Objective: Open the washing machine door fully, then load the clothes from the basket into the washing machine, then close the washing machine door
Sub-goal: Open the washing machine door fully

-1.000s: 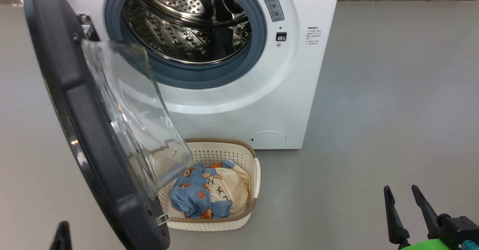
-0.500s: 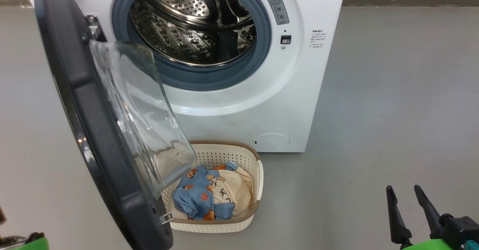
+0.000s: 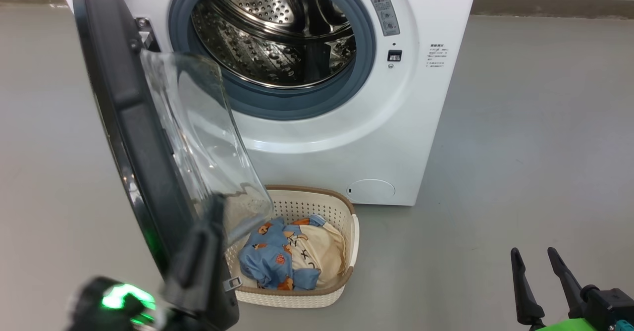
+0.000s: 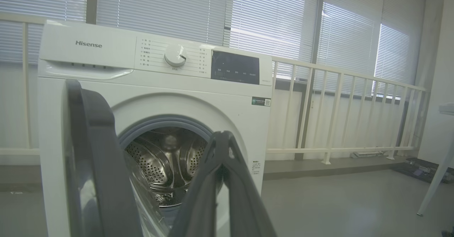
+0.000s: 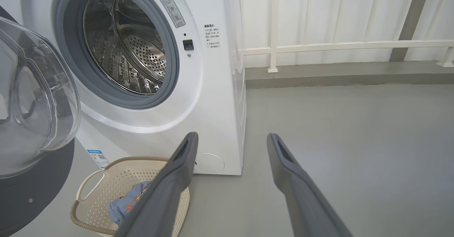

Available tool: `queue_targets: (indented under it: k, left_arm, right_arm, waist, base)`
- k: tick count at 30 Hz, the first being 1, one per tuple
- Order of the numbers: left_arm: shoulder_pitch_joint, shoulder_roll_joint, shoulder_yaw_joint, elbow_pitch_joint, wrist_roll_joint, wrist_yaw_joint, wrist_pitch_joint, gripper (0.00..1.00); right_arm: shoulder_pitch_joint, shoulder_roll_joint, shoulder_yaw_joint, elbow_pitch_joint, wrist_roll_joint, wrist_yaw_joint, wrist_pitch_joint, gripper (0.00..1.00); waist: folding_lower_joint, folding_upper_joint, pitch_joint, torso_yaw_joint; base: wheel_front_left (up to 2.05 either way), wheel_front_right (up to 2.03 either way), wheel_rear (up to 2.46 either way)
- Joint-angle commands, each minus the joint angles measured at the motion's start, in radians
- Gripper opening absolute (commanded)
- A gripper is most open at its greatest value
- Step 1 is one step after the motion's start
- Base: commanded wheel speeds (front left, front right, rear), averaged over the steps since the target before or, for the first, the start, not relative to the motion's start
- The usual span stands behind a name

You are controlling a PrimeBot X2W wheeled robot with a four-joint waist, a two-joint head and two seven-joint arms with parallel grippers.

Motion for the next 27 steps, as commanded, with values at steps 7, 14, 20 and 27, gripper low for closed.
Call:
queue_targets:
  k: [7,14,20,27]
  left_arm:
    - [0.047,0.004,-0.097,0.116,-0.024,0.011,0.088,0.00]
    - [0.042,0.005,-0.056,0.220,-0.022,0.054,0.079,0.00]
    - [0.026,0.005,-0.032,0.241,-0.024,0.077,0.061,0.00]
    - [0.021,0.006,-0.018,0.260,-0.031,0.090,0.054,0.00]
  right_arm:
    - [-0.004,-0.004,0.026,-0.021,-0.004,0.006,-0.005,1.00]
    - [-0.004,-0.002,0.022,-0.022,-0.004,0.006,-0.005,1.00]
    - [-0.006,-0.001,0.023,-0.022,-0.005,0.006,-0.005,1.00]
    - [-0.006,0.000,0.018,-0.020,-0.006,0.006,-0.005,1.00]
  waist:
    - [0.0000,-0.0001,0.012,0.016]
    - [0.0000,-0.0001,0.021,0.023]
    - [0.0000,-0.0001,0.031,0.030]
    - [0.0000,-0.0001,0.034,0.043]
  base:
    - [0.00,0.00,0.00]
    - [0.00,0.00,0.00]
    - [0.00,0.00,0.00]
    - [0.00,0.00,0.00]
